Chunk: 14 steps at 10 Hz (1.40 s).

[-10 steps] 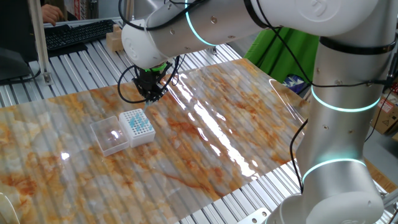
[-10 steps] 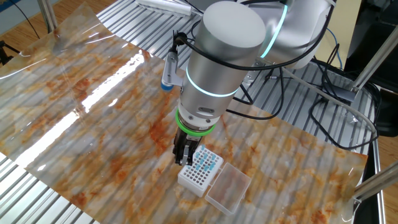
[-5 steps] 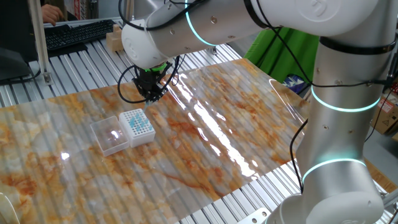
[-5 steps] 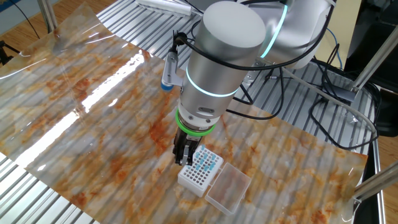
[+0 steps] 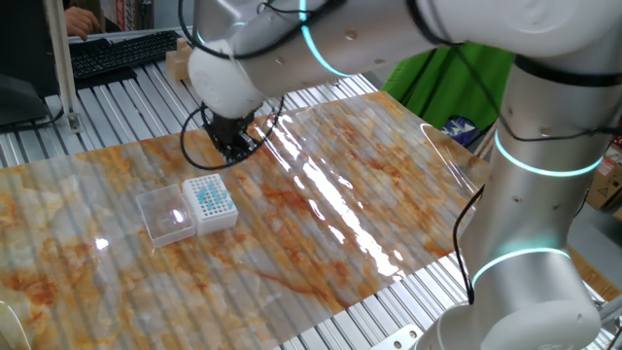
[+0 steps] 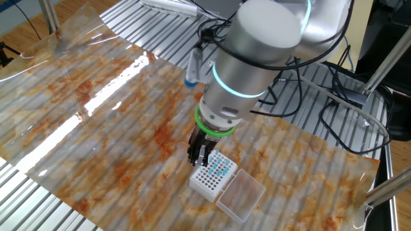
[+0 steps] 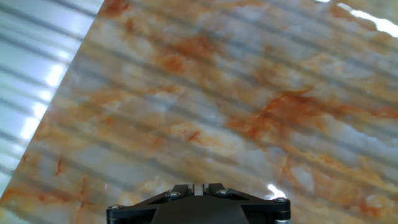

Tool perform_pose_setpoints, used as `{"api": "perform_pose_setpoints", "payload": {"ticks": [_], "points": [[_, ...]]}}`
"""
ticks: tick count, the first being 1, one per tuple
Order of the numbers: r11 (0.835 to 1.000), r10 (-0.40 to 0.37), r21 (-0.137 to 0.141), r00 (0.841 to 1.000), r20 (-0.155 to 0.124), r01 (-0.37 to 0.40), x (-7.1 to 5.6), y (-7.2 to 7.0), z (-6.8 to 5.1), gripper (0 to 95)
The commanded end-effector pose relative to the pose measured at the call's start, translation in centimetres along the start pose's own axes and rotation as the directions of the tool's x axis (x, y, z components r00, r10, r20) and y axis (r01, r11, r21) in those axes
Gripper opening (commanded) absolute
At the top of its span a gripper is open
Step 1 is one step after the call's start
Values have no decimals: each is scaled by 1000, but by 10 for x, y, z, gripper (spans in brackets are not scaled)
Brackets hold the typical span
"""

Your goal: Insert a medium pipette tip into the holder for medium pipette tips

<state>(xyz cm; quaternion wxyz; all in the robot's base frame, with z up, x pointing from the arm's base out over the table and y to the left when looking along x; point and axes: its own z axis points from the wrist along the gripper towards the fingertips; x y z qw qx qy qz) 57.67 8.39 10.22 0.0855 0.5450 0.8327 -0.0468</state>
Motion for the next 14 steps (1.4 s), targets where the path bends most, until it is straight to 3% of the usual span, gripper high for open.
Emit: {"api": "perform_pose_setpoints", "payload": {"ticks": [1,14], "points": [[1000,2,-3,1000,4,-2,0,4,4,0],[1000,-5,-24,998,68,7,7,2,3,0]]}}
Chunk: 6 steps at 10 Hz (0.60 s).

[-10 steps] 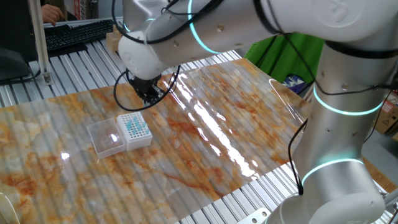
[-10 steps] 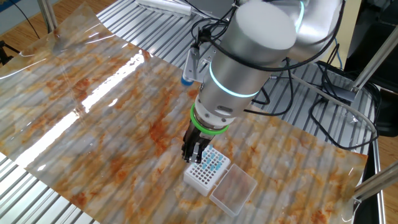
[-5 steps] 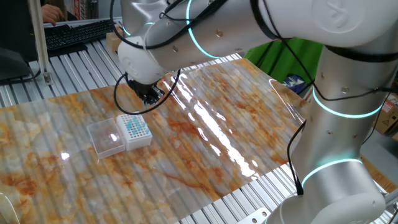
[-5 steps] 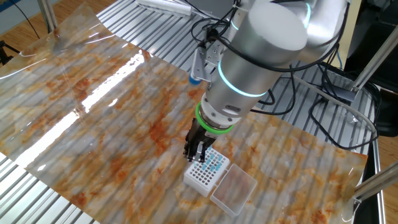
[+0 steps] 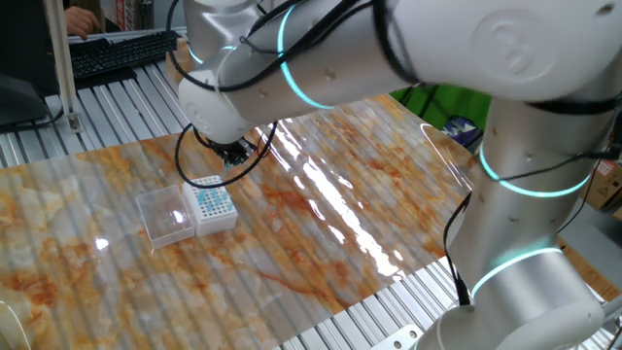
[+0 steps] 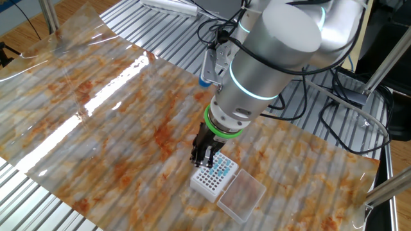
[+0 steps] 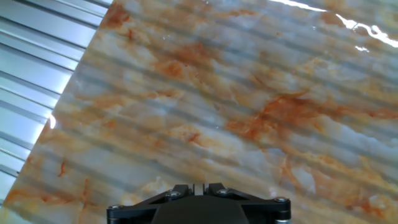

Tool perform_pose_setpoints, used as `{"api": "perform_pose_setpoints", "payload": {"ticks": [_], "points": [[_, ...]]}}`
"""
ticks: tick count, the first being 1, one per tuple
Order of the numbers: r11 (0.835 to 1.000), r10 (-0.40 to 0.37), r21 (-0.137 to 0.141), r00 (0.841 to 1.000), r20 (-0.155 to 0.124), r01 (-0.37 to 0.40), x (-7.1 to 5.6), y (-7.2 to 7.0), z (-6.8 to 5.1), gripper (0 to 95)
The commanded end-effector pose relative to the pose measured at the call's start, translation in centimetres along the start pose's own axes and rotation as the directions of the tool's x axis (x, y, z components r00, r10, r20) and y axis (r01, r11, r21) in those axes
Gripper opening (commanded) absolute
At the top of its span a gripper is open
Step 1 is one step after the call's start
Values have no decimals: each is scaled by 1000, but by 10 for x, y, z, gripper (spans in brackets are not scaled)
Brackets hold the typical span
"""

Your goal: Insert a medium pipette tip into the holder for medium pipette tips

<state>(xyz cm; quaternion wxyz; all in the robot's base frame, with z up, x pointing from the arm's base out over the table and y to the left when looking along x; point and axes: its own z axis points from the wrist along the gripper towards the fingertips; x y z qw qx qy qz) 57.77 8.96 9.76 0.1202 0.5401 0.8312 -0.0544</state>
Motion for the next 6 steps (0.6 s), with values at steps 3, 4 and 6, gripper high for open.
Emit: {"api": "perform_pose_setpoints", "payload": {"ticks": [3,4,6], "points": [[1000,2,0,1000,6,-2,2,-1,0,0],[1000,1,0,1000,10,-1,2,-2,0,0],[1000,6,2,1000,12,-6,3,-1,1,0]]}}
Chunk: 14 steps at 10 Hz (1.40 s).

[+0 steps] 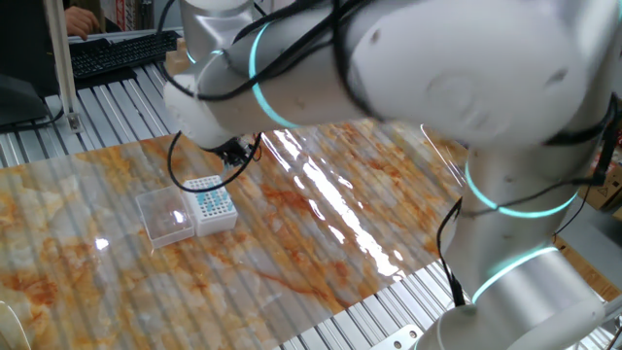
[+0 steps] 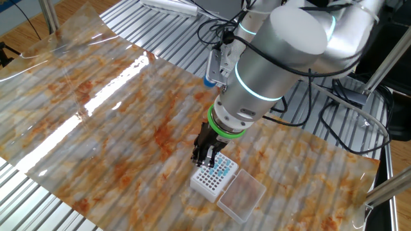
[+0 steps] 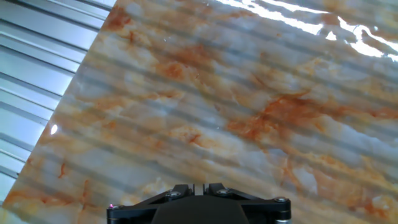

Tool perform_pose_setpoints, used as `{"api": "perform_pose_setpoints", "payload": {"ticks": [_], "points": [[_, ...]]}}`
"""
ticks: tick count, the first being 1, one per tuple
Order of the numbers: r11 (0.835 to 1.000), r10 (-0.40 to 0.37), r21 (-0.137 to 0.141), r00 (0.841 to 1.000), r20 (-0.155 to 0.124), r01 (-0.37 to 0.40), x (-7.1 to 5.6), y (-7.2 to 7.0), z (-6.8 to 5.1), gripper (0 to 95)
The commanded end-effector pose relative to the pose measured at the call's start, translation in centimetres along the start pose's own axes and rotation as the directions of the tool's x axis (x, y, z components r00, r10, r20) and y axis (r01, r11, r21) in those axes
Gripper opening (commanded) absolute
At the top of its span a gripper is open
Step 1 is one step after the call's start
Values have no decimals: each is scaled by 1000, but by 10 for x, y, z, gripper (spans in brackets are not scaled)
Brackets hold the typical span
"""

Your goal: Insert a medium pipette tip into the holder for medium pipette tips

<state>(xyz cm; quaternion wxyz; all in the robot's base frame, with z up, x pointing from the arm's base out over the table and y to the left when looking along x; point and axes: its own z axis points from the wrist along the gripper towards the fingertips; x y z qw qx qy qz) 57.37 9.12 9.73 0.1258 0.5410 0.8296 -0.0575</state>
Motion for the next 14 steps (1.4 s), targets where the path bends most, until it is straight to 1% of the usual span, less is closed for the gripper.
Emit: {"api": "perform_pose_setpoints", "payload": {"ticks": [1,2,3,4,5,6,7,8,9,10,11,13,14], "points": [[1000,26,15,1000,-13,-26,1,3,2,0],[999,39,39,999,-29,-38,1,3,3,190],[998,47,46,998,-35,-45,1,3,3,190],[997,52,58,998,-40,-50,1,3,3,190],[997,52,58,998,-43,-50,1,3,3,190],[997,50,62,998,-49,-47,1,3,3,380],[997,40,60,998,-49,-37,1,3,3,380],[998,23,56,998,-56,-20,1,3,3,380],[999,10,44,996,-85,-6,1,3,3,190],[999,-14,32,993,-115,18,1,3,3,190],[999,-39,28,991,-131,43,1,3,3,190],[995,-89,28,985,-146,94,1,3,3,190],[991,-125,22,979,-158,130,0,3,4,190]]}}
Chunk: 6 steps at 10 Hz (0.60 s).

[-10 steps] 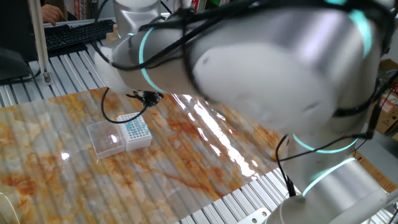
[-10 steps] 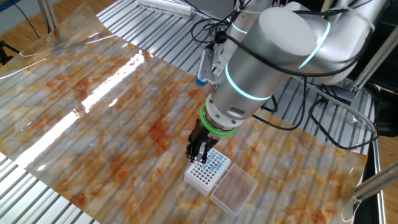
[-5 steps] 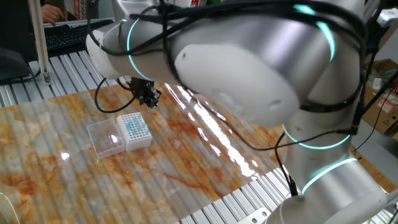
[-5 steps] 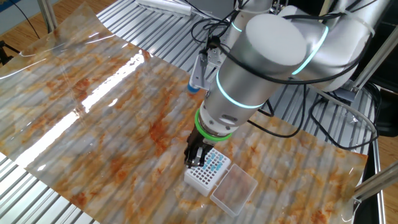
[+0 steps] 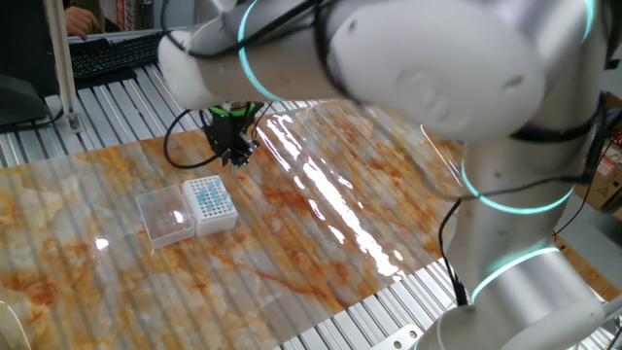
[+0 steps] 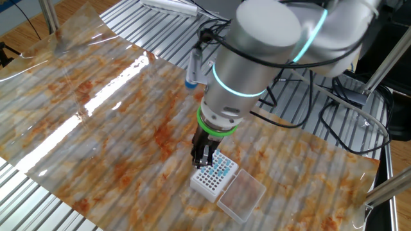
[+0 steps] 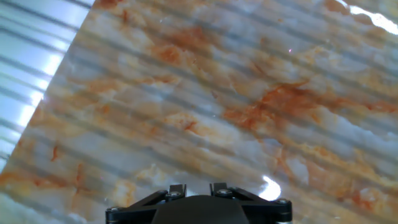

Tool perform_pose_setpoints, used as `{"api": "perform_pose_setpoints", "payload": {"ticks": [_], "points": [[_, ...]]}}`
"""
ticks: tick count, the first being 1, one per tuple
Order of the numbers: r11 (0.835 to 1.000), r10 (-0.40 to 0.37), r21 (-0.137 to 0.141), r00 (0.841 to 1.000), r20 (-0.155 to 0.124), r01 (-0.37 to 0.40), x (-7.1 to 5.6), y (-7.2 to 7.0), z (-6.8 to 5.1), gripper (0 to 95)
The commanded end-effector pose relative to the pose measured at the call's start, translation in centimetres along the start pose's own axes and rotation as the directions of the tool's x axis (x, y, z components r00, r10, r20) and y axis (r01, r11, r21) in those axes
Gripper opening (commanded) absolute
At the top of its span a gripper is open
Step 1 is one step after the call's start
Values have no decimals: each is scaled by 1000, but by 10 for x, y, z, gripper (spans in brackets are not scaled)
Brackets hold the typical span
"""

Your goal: Insert a medium pipette tip into the holder for medium pipette tips

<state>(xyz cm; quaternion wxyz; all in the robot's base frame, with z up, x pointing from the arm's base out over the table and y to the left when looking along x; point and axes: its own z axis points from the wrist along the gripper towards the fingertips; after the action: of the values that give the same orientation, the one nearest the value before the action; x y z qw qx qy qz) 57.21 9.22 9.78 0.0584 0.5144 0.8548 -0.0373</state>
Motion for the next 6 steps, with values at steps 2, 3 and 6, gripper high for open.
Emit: {"api": "perform_pose_setpoints", "payload": {"ticks": [2,3,6], "points": [[989,-145,4,989,-39,146,-4,5,6,190],[971,-239,-22,968,-71,238,-7,6,8,190],[901,-434,-49,895,-100,431,-15,8,13,0]]}}
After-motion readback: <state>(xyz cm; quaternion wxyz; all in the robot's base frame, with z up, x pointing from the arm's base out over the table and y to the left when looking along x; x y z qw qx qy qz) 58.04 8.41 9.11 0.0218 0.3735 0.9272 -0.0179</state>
